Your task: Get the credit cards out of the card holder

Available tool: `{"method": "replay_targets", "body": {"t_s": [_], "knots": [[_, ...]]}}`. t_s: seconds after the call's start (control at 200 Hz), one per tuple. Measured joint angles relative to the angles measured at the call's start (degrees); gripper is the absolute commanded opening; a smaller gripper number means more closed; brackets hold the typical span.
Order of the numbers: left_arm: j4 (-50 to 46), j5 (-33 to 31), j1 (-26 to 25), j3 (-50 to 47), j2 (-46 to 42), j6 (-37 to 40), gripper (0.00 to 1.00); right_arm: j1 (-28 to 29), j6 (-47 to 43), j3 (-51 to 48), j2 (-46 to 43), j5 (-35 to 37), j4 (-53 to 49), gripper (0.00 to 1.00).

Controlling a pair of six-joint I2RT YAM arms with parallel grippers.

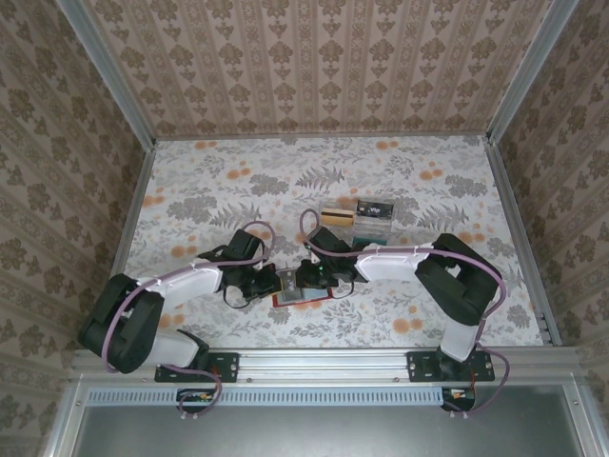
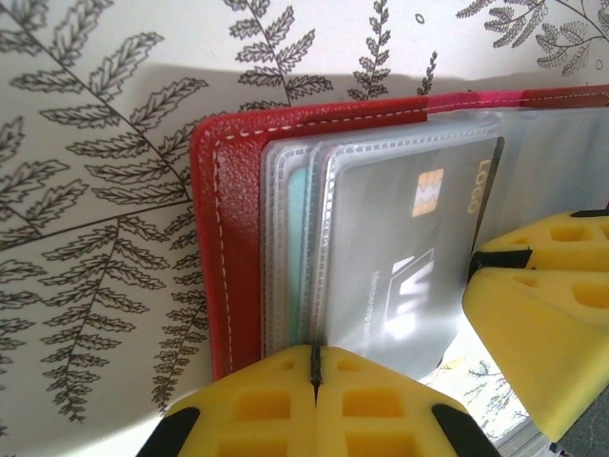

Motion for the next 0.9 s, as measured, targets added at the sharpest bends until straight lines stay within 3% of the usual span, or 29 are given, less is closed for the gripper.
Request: {"method": "replay_targets", "body": {"t_s": [0.535,0.9], "knots": [[0.0,0.0,-0.4,0.7,0.7,0.0,0.00,-0.4,0.9,-0.8,0.5,-1.5,1.6,0.18],[-0.3,0.0,-0.4,1.0,1.1,0.1,0.00,-1.2,1.5,-1.7,0.6,-2.5,2.7,0.00]]}}
